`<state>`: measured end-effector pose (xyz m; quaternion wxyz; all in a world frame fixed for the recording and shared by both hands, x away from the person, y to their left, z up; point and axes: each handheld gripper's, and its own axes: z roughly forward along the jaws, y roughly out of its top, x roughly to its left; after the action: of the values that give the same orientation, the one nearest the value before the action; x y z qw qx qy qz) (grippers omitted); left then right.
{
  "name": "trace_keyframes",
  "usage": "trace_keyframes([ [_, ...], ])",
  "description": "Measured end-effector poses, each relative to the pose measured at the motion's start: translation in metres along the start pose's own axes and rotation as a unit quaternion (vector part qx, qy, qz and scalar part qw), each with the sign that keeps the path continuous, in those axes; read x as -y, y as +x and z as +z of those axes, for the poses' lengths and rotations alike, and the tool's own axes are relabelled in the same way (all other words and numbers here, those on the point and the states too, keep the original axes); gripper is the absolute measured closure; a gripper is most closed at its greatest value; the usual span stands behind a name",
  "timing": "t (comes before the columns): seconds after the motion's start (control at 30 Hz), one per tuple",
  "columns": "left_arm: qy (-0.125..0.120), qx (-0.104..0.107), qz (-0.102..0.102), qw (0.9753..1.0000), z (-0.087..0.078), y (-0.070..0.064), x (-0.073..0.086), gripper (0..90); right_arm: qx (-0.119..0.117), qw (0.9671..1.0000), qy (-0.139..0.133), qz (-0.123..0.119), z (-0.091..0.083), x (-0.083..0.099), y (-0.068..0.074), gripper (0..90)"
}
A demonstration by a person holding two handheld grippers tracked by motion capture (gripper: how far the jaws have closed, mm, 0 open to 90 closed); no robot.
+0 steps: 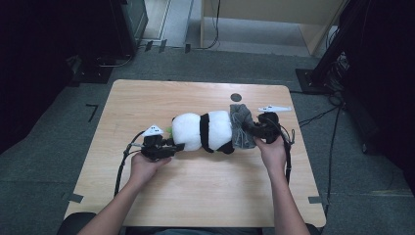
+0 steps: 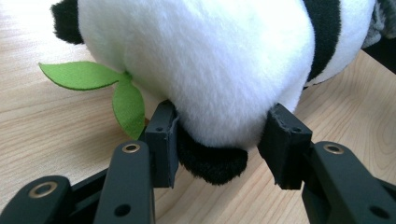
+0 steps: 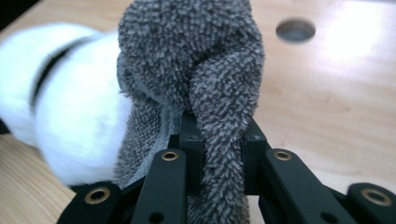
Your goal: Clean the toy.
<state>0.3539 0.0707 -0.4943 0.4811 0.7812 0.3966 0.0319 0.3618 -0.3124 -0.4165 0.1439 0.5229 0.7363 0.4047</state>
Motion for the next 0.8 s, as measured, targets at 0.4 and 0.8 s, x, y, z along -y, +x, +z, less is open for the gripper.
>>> trace_keyframes([
  [0.4, -0.005, 0.001, -0.001, 1.0000, 0.002, -0.001, 0.000, 52.0, -0.079, 0.9955, -0.027, -0.045, -0.016, -0.025, 0.054, 77.4],
  [0.8, -0.014, 0.000, 0.002, 0.9999, 0.004, -0.002, 0.003, 51.7, -0.167, 0.9812, 0.009, -0.095, 0.027, -0.029, 0.116, 77.3],
])
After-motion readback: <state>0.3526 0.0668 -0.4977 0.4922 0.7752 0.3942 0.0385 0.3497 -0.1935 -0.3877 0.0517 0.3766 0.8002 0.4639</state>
